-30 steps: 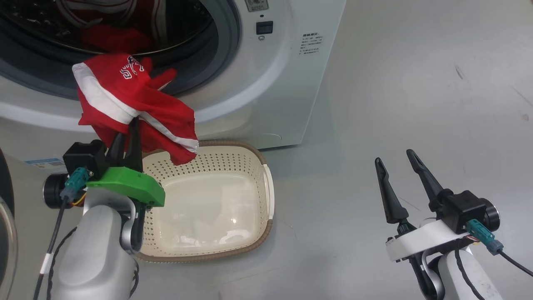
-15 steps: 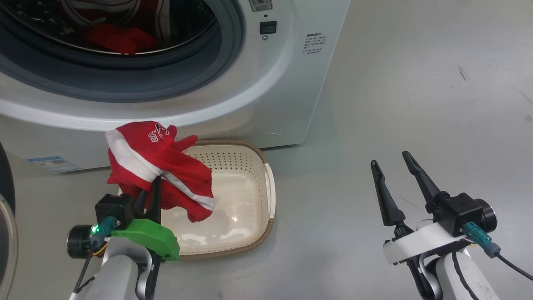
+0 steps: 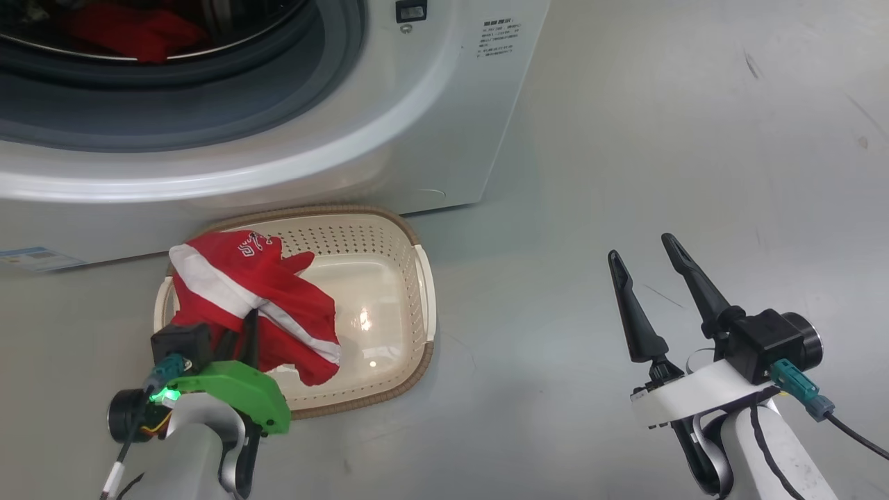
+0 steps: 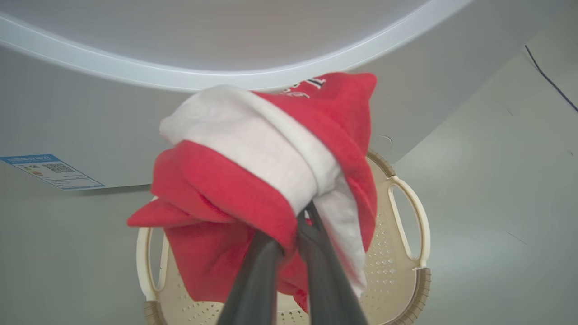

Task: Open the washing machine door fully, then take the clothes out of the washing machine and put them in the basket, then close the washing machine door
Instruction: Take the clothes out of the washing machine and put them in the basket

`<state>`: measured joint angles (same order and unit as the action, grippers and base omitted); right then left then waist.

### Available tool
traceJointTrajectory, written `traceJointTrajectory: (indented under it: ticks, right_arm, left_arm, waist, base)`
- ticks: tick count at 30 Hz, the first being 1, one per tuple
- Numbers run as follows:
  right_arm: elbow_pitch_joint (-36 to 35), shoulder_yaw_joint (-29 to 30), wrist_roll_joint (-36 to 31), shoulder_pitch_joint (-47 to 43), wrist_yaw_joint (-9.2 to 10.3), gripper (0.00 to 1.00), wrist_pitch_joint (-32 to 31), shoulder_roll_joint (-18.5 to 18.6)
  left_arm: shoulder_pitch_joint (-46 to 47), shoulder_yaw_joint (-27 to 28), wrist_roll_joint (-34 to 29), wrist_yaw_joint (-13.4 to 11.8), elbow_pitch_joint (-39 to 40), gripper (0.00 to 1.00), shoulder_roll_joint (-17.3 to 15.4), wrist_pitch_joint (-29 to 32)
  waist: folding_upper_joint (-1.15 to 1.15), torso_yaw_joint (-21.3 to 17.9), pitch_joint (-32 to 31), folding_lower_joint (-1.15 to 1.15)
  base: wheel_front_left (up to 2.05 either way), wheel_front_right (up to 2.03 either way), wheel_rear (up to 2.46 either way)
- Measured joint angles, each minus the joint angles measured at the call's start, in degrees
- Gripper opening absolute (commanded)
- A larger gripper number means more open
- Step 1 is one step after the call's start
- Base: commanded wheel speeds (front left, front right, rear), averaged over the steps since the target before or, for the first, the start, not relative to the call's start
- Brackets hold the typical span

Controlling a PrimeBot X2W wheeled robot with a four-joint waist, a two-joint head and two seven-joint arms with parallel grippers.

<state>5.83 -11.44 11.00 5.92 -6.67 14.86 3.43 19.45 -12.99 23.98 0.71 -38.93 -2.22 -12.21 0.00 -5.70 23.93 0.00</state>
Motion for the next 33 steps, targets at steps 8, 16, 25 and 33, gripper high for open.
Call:
traceJointTrajectory:
  ticks: [8,16,25,33]
  right_arm:
    - [-0.8,-0.6,0.8,1.9,0.00,1.00,0.0,-0.1]
    - [-1.2,-1.2,1.7,4.6,-0.27,1.00,0.0,-0.2]
    - [-1.1,-0.7,2.2,5.7,-0.27,1.00,0.0,-0.4]
    - [0.1,0.0,2.2,6.1,-0.27,1.00,0.0,-0.5]
  left_arm:
    - [6.0,0.1,1.9,-0.4,-4.8,0.00,0.1,1.8]
    - [10.1,1.1,3.3,-0.5,-10.0,0.86,0.2,3.5]
    - [13.1,1.5,3.8,-1.5,-14.5,1.00,0.3,3.6]
    - [13.8,1.4,3.7,-1.3,-17.5,1.00,0.4,1.0]
  waist:
    - [0.00,-2.2,4.4,0.00]
    - [0.00,-4.3,8.5,0.00]
    - [0.00,-6.0,11.0,0.00]
    - [0.00,-5.4,10.0,0.00]
  base:
    - [0.00,0.00,0.00]
    - [0.00,0.00,0.00]
    - [0.00,0.00,0.00]
    - [0.00,0.00,0.00]
